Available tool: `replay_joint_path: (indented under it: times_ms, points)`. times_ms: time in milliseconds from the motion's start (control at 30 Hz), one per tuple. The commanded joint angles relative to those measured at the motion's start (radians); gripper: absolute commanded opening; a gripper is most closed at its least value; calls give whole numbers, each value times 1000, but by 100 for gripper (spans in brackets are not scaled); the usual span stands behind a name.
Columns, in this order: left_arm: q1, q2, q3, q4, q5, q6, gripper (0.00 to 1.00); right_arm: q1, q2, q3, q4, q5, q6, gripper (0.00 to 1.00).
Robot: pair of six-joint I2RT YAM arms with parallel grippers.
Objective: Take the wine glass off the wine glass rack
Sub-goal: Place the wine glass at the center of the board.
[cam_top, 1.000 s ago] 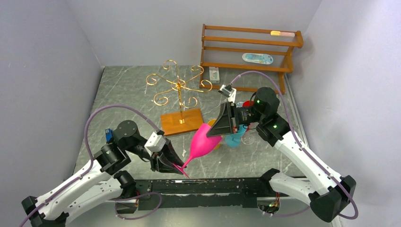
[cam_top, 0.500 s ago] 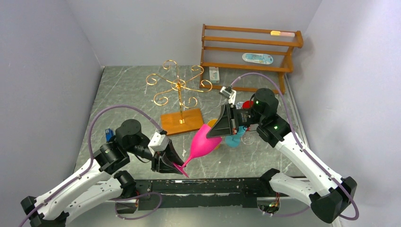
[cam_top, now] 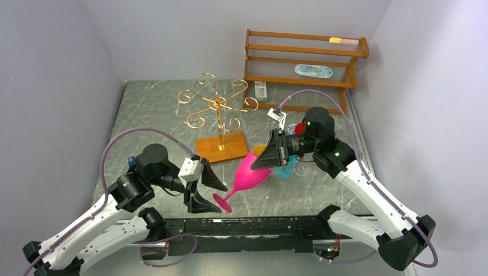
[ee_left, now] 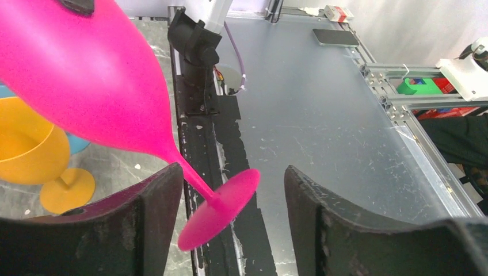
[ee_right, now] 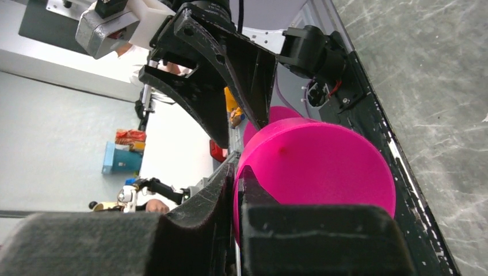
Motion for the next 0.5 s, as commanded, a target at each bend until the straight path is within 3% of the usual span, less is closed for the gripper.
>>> replay_joint_path:
  times_ms: [0, 233, 467]
  points:
    - [4, -16, 15, -23, -65, 15, 72, 6, 5, 94, -205, 56, -167, 0]
    - [4, 3, 29, -49, -154, 1, 77, 6, 13, 192, -516, 227, -364, 0]
    - [4, 19, 37, -67, -289, -4, 78, 23, -33, 204, -668, 471, -409, 0]
